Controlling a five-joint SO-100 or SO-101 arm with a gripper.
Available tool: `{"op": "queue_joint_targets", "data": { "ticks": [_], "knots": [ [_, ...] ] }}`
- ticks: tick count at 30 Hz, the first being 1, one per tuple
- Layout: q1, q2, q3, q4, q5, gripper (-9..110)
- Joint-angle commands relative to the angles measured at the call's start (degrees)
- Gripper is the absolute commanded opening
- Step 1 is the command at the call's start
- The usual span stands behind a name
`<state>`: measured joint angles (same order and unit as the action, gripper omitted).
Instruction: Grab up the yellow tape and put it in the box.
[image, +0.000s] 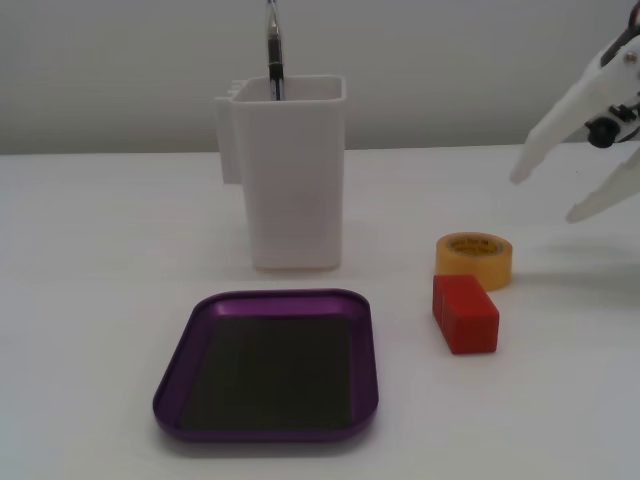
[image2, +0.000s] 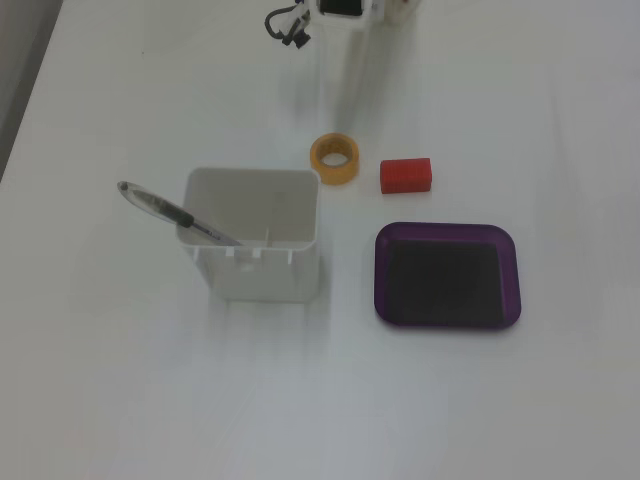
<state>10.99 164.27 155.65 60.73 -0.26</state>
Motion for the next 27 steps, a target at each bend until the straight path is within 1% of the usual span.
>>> {"op": "queue_joint_targets", "data": {
  "ticks": [1, 6, 10, 14, 20, 27],
  "knots": [
    [0.1, -15.9, -12.8, 0.0, -0.6, 16],
    [0.1, -34.8, -24.9, 3.1, -0.6, 16],
    [0.0, -44.9, -31.0, 3.3, -0.3, 16],
    [-0.1, -49.5, -34.5, 3.0, -0.1, 16],
    [-0.1, -52.4, -34.8, 2.6, -0.4, 16],
    [0.0, -56.8, -33.9, -3.2, -0.6, 16]
  ]
}}
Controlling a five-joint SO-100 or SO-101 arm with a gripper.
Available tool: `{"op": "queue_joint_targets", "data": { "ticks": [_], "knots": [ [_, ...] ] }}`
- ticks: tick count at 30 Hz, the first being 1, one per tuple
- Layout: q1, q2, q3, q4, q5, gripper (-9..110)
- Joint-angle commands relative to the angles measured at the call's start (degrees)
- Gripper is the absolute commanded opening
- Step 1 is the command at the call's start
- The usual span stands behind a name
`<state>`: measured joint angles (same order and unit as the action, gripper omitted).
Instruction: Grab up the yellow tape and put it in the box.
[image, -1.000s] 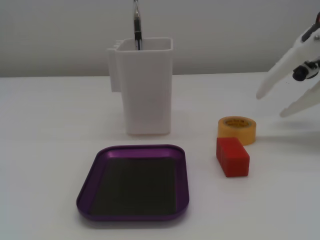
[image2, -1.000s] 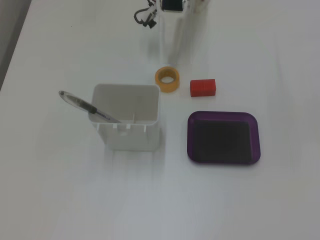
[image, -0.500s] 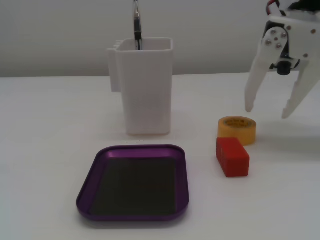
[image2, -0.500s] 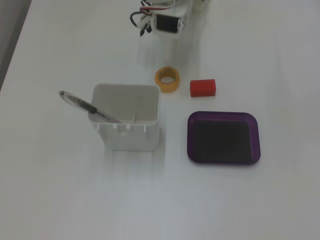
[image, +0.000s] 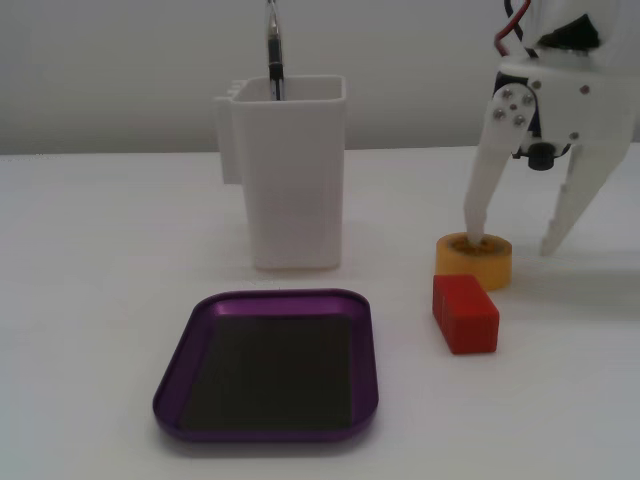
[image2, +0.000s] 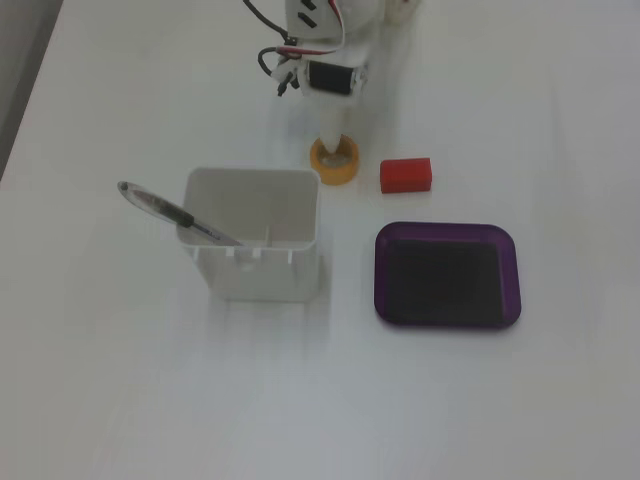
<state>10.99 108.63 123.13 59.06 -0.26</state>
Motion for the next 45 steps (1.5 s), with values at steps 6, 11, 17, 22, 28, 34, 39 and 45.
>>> {"op": "queue_joint_targets", "data": {
  "ticks": [6, 11, 17, 22, 28, 34, 39, 45],
  "knots": [
    [0.0, -7.0, -1.4, -4.5, -0.6, 16],
    [0.0, -10.5, -2.0, -4.6, -0.6, 10],
    [-0.3, -10.2, -2.5, -3.6, 0.1, -1],
    [-0.4, -0.4, -2.5, 0.4, 0.1, -1],
    [-11.4, 22.0, -2.5, 7.5, -0.6, -1],
    [-27.6, 34.5, -4.8, 8.6, -0.6, -1],
    [-29.3, 24.8, -10.3, 7.9, -0.6, -1],
    [-29.1, 5.6, -25.9, 7.9, 0.0, -1]
  ]
}}
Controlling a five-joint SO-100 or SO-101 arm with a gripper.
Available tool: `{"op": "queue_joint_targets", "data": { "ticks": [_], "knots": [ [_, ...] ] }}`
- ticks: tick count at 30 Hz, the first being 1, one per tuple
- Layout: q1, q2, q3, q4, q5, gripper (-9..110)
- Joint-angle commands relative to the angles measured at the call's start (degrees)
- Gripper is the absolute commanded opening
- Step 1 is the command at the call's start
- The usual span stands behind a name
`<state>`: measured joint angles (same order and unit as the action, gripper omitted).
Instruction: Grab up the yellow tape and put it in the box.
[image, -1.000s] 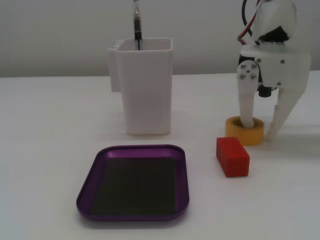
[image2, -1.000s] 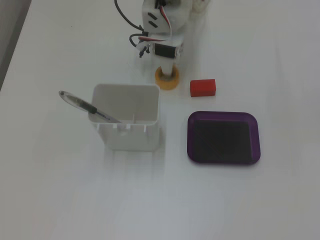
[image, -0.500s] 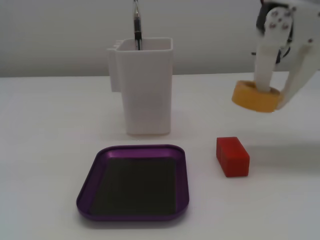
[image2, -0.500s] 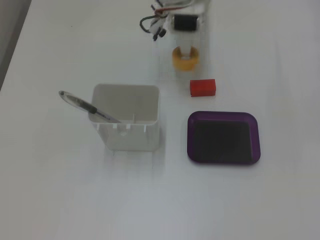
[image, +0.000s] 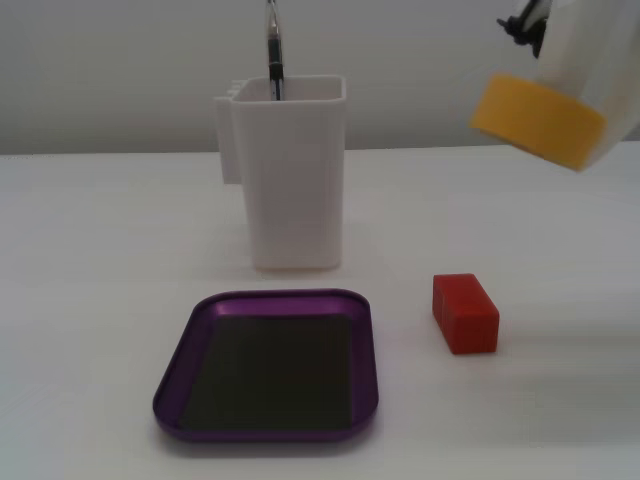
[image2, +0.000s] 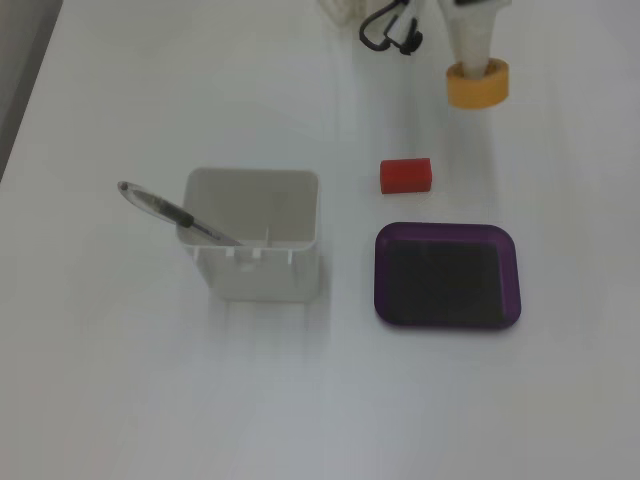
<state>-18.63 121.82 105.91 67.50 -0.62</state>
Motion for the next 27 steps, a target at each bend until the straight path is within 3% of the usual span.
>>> {"op": "queue_joint_targets", "data": {
  "ticks": [1, 12, 19, 27],
  "knots": [
    [0.6, -10.9, -11.2, -0.5, 0.4, -1],
    [3.6, -39.6, -33.7, -0.4, 3.9, -1],
    [10.9, -50.3, -43.3, -0.2, 3.6, -1],
    [10.6, -56.6, -47.5, -0.6, 3.5, -1]
  ]
}}
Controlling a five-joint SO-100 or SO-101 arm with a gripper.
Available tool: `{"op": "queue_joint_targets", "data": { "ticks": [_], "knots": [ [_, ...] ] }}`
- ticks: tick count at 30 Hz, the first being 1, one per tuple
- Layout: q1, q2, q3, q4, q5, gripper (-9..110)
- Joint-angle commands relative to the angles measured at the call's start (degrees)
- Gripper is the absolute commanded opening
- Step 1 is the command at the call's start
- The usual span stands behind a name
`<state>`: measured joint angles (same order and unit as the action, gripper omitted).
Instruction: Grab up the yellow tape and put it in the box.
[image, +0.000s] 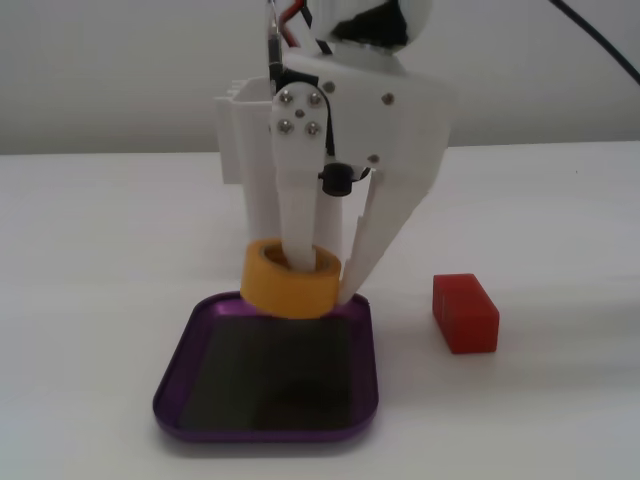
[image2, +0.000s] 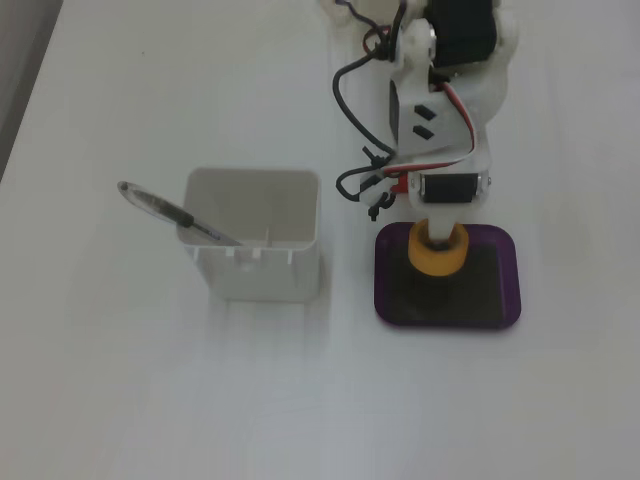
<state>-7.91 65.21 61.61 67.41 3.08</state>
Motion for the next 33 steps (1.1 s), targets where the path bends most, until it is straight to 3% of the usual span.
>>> {"op": "queue_joint_targets", "data": {
  "ticks": [1, 17, 22, 33],
  "knots": [
    [-0.1, -0.7, -3.6, -0.5, -0.3, -1],
    [0.5, -7.4, -9.2, 0.3, -0.3, 0],
    [0.6, -7.0, -9.2, 0.7, -0.3, 7],
    [2.5, -2.1, -15.1, 13.7, -0.2, 14]
  ]
}}
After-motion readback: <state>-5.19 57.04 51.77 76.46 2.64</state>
